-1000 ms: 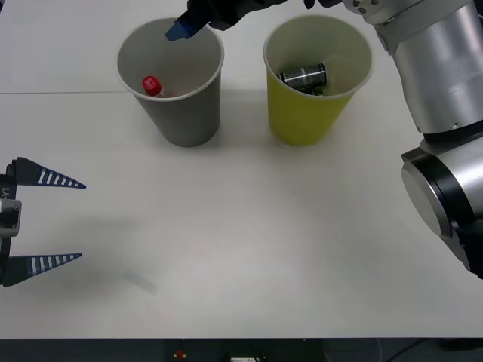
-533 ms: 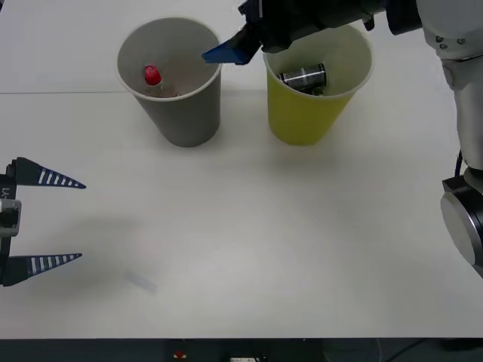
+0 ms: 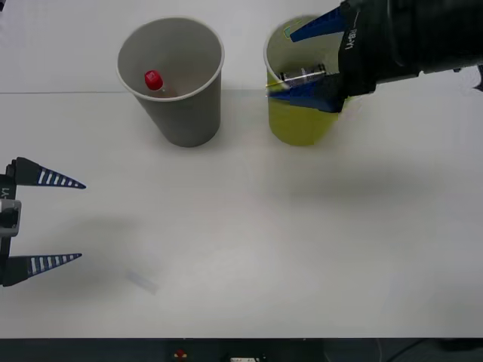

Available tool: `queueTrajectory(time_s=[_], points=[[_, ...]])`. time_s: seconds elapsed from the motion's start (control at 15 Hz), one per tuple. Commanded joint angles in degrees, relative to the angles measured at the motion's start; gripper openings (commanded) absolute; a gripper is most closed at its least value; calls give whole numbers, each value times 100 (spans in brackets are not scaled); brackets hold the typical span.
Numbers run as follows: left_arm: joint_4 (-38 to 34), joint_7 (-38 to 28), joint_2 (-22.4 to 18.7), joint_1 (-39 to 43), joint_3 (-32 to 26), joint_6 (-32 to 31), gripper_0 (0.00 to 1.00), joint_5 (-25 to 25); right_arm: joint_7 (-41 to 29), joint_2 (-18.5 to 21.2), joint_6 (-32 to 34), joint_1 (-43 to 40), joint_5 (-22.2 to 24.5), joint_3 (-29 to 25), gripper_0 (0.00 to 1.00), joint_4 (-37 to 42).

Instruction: Put the can into the green bin and the plastic bottle into the gray bin

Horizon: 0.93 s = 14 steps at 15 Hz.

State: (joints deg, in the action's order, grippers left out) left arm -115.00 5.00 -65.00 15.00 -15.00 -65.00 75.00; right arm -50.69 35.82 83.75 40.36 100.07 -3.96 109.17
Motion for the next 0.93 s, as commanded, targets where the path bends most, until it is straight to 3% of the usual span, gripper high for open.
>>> queueTrajectory(time_s=[0.07, 0.47, 0.93], points=[[0, 0, 0, 0, 0, 0, 100, 0, 613, 399, 72, -652, -673, -412, 100, 219], [0, 0, 0, 0, 0, 0, 100, 0, 1896, 1129, 248, -2094, -1851, -1326, 100, 342], [0, 0, 0, 0, 0, 0, 100, 0, 3171, 1357, 608, -3570, -2439, -2302, 100, 342]])
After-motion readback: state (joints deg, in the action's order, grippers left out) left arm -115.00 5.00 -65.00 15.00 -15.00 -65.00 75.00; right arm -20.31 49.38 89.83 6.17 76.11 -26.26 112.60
